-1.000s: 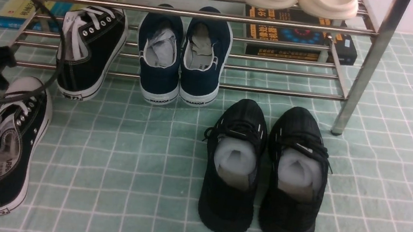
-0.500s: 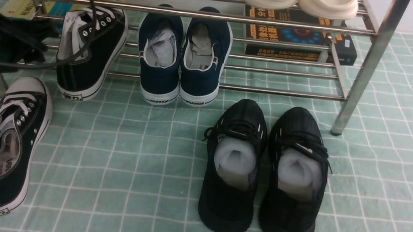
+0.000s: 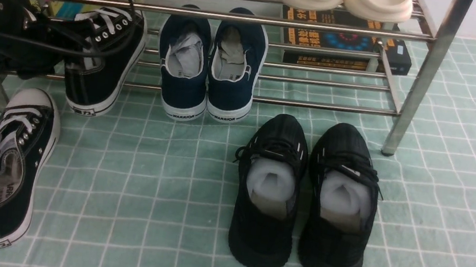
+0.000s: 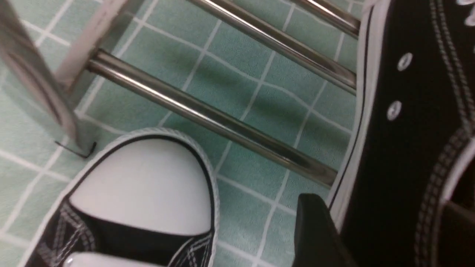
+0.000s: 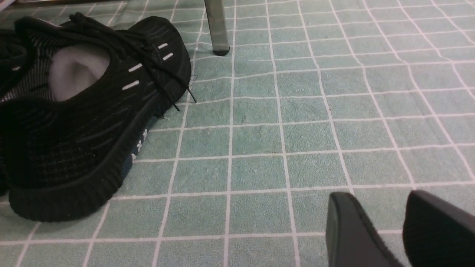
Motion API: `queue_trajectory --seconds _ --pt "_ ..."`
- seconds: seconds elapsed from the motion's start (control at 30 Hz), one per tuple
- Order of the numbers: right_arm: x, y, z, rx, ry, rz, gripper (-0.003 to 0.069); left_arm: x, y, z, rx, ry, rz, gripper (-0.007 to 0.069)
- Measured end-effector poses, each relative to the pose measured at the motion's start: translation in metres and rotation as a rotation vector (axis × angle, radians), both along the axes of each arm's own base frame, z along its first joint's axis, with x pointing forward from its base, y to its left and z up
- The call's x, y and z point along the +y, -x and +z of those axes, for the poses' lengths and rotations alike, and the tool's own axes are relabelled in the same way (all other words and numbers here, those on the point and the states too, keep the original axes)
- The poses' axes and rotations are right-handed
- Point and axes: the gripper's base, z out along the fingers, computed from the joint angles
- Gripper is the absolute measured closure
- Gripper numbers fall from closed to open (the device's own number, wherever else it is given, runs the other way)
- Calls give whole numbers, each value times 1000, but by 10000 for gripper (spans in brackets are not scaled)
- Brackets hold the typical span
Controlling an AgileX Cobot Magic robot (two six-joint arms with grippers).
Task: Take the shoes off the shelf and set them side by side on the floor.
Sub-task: 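Grasp the leftmost shoe on the bottom shelf of the shoe rack with the left gripper, then set the held shoe down on the floor in front of the rack with the left gripper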
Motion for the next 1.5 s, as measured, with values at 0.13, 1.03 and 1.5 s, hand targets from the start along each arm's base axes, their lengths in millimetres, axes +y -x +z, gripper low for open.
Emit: queue_trajectory --seconds 0.13,1.03,1.5 --pt "0 0 0 0 0 0 420 -1 -4 -9 4 40 19 349" --pt "0 0 0 0 0 0 420 -4 136 40 412 -7 -83 614" --pt "0 0 0 0 0 0 420 -3 126 -5 400 71 36 613"
